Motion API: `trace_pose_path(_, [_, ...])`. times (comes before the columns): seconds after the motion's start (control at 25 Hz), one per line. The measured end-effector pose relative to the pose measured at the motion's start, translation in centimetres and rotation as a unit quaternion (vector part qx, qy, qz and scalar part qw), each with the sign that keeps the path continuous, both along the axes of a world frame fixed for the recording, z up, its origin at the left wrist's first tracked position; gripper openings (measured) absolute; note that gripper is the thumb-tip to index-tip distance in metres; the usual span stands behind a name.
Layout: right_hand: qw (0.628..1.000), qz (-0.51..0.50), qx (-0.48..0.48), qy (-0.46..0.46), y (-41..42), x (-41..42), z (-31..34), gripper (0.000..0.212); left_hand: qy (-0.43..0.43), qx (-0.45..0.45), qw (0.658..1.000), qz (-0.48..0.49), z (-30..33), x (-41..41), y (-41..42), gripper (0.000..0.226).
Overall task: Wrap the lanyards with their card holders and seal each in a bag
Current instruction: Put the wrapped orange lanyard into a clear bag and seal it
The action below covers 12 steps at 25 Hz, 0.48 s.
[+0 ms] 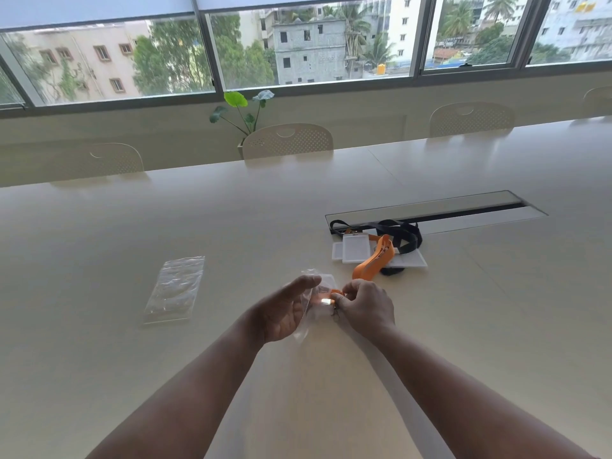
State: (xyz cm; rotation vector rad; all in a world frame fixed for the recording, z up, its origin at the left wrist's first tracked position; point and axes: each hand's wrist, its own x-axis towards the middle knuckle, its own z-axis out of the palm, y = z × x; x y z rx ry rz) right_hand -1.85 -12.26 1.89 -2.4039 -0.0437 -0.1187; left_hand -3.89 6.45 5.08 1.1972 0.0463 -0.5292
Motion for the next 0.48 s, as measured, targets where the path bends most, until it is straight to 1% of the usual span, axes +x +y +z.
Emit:
trace_pose_path(0.16, [1.000,0.001,0.022,0.001,-0.5,-0.2,-0.1,0.031,-0.010,-0.022,1.000,-0.010,-0.5,-0.3,-0.1,0.079])
trace_pose_path(0.24, [0.999,-0.013,0.041,0.002,-0.5,-0.4,-0.2,0.041,-0.001,-0.054,0.999,0.006,-1.2,-0.5,0.2,0.085])
trace_pose_path(0.28, [0.999,-0.022,0.049,0.003,-0.4,-0.5,-0.2,0.048,0.006,-0.075,0.997,0.010,-1.5,-0.7,0.3,0.084])
trace_pose_path(0.32, [0.998,-0.029,0.059,0.005,-0.3,-0.6,-0.2,0.055,0.010,-0.093,0.996,0.007,-1.8,-0.8,0.4,0.077])
trace_pose_path(0.4, [0.994,-0.043,0.098,0.015,0.2,-0.8,0.0,0.068,0.003,-0.114,0.993,-0.006,-2.2,-1.1,0.4,0.055])
trace_pose_path(0.48, [0.978,-0.067,0.195,0.041,0.9,-1.3,0.3,0.075,-0.005,-0.153,0.988,-0.003,-2.3,-1.2,0.5,0.047])
